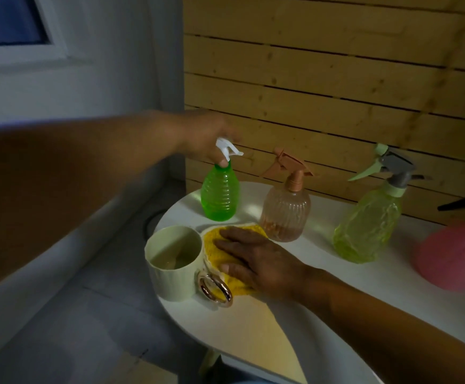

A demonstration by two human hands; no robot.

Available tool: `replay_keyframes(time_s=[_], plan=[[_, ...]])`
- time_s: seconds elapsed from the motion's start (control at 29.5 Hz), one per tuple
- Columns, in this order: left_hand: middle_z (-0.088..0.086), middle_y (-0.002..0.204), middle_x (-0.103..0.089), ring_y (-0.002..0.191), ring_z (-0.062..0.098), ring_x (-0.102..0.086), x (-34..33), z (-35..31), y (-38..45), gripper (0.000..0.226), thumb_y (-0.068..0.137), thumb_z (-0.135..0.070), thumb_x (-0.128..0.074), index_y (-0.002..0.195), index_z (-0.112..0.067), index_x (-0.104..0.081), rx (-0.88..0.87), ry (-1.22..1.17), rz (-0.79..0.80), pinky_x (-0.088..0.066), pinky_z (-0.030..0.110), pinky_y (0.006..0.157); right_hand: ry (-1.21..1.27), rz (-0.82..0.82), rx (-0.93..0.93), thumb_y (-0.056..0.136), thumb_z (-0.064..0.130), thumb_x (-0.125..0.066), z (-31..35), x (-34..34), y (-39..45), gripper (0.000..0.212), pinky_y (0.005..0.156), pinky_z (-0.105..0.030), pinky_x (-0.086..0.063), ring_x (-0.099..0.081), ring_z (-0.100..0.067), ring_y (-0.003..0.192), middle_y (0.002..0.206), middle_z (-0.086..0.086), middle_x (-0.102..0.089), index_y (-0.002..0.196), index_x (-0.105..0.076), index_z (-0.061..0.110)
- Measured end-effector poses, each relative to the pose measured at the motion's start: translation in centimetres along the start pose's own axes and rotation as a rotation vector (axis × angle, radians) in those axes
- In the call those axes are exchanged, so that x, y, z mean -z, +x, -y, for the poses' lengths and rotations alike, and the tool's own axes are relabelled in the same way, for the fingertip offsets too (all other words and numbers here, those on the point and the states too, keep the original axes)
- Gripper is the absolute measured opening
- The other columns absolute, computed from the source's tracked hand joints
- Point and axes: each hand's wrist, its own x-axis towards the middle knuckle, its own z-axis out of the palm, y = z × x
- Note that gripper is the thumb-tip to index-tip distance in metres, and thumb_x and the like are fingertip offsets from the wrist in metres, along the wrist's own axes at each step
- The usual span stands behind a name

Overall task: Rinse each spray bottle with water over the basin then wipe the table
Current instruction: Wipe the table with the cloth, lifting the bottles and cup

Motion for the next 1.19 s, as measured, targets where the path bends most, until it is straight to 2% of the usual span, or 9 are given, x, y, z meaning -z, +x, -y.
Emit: replay_keyframes(time_s=[0.1, 0.34, 0.51, 0.68, 0.75, 0.88, 0.98, 1.08, 1.19], plan=[[0.002, 0.109, -0.071, 0.1, 0.025, -0.064, 0.4, -0.1, 0.8, 0.033, 0.087, -0.024, -0.081, 0.119, -0.019, -0.072, -0.018, 0.029, 0.077, -0.053, 0.047, 0.09, -0.002, -0.024, 0.019, 0.102, 0.044, -0.045, 0.0, 0.0, 0.5, 0.057, 0.121, -0.032, -0.024, -0.035, -0.023, 0.145, 0.158, -0.006, -0.039, 0.15, -0.049, 0.015], [-0.016, 0.087, -0.064, 0.076, 0.003, -0.056, 1.4, -0.4, 1.9, 0.014, 0.09, -0.019, -0.077, 0.103, -0.025, -0.073, -0.033, 0.027, 0.101, -0.041, 0.017, 0.064, -0.015, -0.12, 0.07, 0.103, 0.032, -0.045, -0.4, -0.5, 2.3, 0.045, 0.113, -0.029, -0.03, -0.051, -0.029, 0.132, 0.143, -0.013, -0.054, 0.137, -0.061, 0.007], [-0.014, 0.092, -0.067, 0.088, 0.013, -0.061, 3.8, -0.4, 2.1, 0.015, 0.089, -0.023, -0.078, 0.101, -0.029, -0.072, -0.027, 0.057, 0.072, -0.047, 0.033, 0.08, -0.053, -0.171, 0.043, 0.102, 0.026, -0.05, -0.7, -0.9, 4.4, 0.037, 0.105, -0.03, -0.031, -0.056, -0.033, 0.125, 0.133, -0.017, -0.061, 0.126, -0.067, 0.003], [-0.019, 0.085, -0.064, 0.077, 0.004, -0.056, 6.5, -0.7, 2.3, 0.015, 0.089, -0.026, -0.078, 0.1, -0.032, -0.07, -0.015, 0.084, 0.002, -0.041, 0.026, 0.069, -0.1, -0.087, -0.065, 0.109, 0.029, -0.04, -1.3, -0.5, 7.7, 0.039, 0.114, -0.035, -0.028, -0.045, -0.028, 0.137, 0.15, -0.01, -0.048, 0.14, -0.056, 0.011], [-0.02, 0.085, -0.064, 0.077, 0.004, -0.057, 6.7, -0.6, 2.5, 0.016, 0.089, -0.026, -0.078, 0.102, -0.031, -0.071, -0.015, 0.094, -0.017, -0.041, 0.025, 0.069, -0.141, -0.07, -0.115, 0.108, 0.028, -0.041, -1.8, -0.7, 9.2, 0.036, 0.114, -0.037, -0.031, -0.046, -0.028, 0.136, 0.147, -0.01, -0.05, 0.135, -0.059, 0.013], [-0.017, 0.094, -0.067, 0.093, 0.012, -0.062, 6.8, -0.1, 2.7, 0.026, 0.09, -0.026, -0.077, 0.115, -0.025, -0.074, 0.018, 0.081, -0.045, -0.042, 0.03, 0.082, -0.091, -0.093, -0.31, 0.103, 0.02, -0.044, -2.2, -0.3, 11.8, 0.025, 0.106, -0.041, -0.042, -0.055, -0.033, 0.122, 0.13, -0.012, -0.06, 0.119, -0.062, 0.015], [-0.018, 0.093, -0.066, 0.089, 0.01, -0.061, 6.7, -0.1, 2.6, 0.022, 0.09, -0.026, -0.077, 0.111, -0.029, -0.073, 0.021, 0.074, -0.034, -0.042, 0.029, 0.081, -0.095, -0.103, -0.351, 0.105, 0.024, -0.041, -1.9, -0.2, 12.0, 0.031, 0.11, -0.043, -0.036, -0.053, -0.033, 0.125, 0.135, -0.012, -0.06, 0.129, -0.058, 0.016], [-0.018, 0.089, -0.065, 0.081, 0.005, -0.057, 6.1, 0.0, 2.5, 0.016, 0.09, -0.026, -0.077, 0.102, -0.033, -0.069, 0.0, 0.095, 0.009, -0.042, 0.025, 0.07, -0.114, -0.083, -0.301, 0.107, 0.041, -0.038, -0.6, 0.0, 8.9, 0.05, 0.121, -0.037, -0.021, -0.036, -0.028, 0.145, 0.159, -0.006, -0.04, 0.152, -0.042, 0.021], [-0.015, 0.09, -0.066, 0.084, 0.009, -0.059, 4.7, 0.7, 2.6, 0.016, 0.09, -0.023, -0.078, 0.101, -0.031, -0.07, -0.011, 0.078, 0.035, -0.042, 0.026, 0.07, -0.098, -0.046, -0.279, 0.102, 0.057, -0.041, 1.2, 0.6, 5.1, 0.065, 0.121, -0.03, -0.011, -0.025, -0.021, 0.15, 0.165, 0.003, -0.028, 0.159, -0.029, 0.027]])
